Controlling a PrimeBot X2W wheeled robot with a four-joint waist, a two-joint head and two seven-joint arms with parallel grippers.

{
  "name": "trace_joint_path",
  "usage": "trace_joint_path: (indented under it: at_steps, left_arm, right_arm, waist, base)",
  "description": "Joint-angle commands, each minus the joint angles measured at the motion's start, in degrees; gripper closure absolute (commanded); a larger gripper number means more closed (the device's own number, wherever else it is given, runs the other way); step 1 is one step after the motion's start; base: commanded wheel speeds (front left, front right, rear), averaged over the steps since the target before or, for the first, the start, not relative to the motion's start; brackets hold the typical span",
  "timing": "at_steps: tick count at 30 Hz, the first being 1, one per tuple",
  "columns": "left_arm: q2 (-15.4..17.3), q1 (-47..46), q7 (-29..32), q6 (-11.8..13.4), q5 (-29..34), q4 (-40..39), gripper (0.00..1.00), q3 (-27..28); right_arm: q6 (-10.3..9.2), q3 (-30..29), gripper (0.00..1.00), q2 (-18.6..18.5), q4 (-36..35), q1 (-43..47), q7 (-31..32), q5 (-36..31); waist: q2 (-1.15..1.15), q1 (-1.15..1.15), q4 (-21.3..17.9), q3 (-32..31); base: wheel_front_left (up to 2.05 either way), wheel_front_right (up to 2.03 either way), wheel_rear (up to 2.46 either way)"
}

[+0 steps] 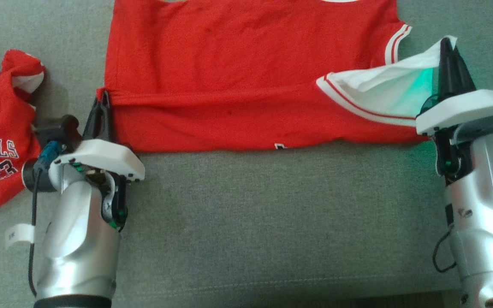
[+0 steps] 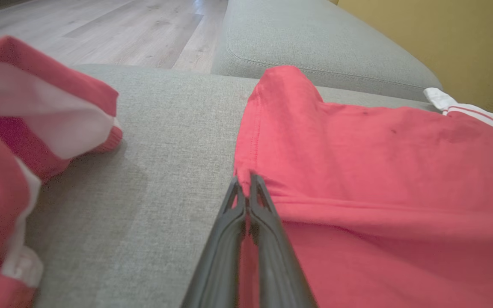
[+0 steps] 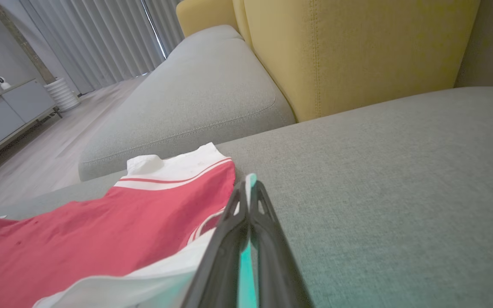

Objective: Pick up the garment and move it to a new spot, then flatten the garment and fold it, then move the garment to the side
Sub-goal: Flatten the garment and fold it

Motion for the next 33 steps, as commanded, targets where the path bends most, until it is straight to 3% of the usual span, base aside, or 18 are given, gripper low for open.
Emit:
trace_joint_path:
  at_steps: [1,4,5,6,7,8,19,33]
  left_arm:
    - [1.2,-1.8,-0.3,0.4,0.8,-2.1,1.0,2.0]
    - [1.2,-2.0,-0.3,0.2,0.8,-2.2,1.0,1.9]
    - [1.2,-2.0,-0.3,0.3,0.7,-1.9,0.87,1.9]
    - [1.2,-2.1,-0.3,0.3,0.6,-1.5,0.44,1.8]
    - [1.2,-2.1,-0.3,0.3,0.4,-1.3,0.0,1.6]
    - [1.2,-1.9,-0.3,0.4,0.3,-1.4,0.0,1.3]
    - [1.2,6.0,-0.3,3.2,-3.9,-6.0,0.0,-1.3]
    - [1.2,12.9,-0.3,4.7,-5.7,-7.9,0.0,-4.5]
  right_arm:
    - [0.36,1.0,1.0,0.0,-0.8,-2.2,-1.4,-0.6]
    - [0.36,0.8,1.0,0.0,1.5,-3.9,-3.4,-1.1]
    - [0.36,0.7,1.0,0.0,2.3,-4.4,-4.1,-1.2]
    - [0.36,0.7,0.95,0.1,3.1,-4.8,-4.6,-1.3]
    - [0.36,0.5,0.21,0.3,3.9,-5.3,-5.1,-0.9]
    - [0.36,0.8,0.0,0.5,4.3,-5.7,-5.7,-0.4]
    - [0.36,4.0,0.0,-0.1,3.9,-0.3,-9.5,2.3]
    - [0.36,6.7,0.0,-0.7,0.4,12.1,-7.8,5.3]
  waist:
    - [0.0,0.0,0.1,0.3]
    - [0.0,0.0,0.4,0.7]
    - [0.0,0.0,0.5,0.7]
    - [0.0,0.0,0.6,0.7]
    - [0.0,0.0,0.6,0.7]
    - [0.0,0.0,0.7,0.7]
    - [0.0,0.0,0.7,-1.0]
    - [0.0,0.0,-0.1,-2.0]
  base:
    - [0.0,0.0,0.0]
    - [0.0,0.0,0.0]
    - [0.0,0.0,0.0]
    - [0.0,0.0,0.0]
    - [0.0,0.0,0.0]
    - [0.0,0.0,0.0]
    - [0.0,0.0,0.0]
    - [0.0,0.0,0.0]
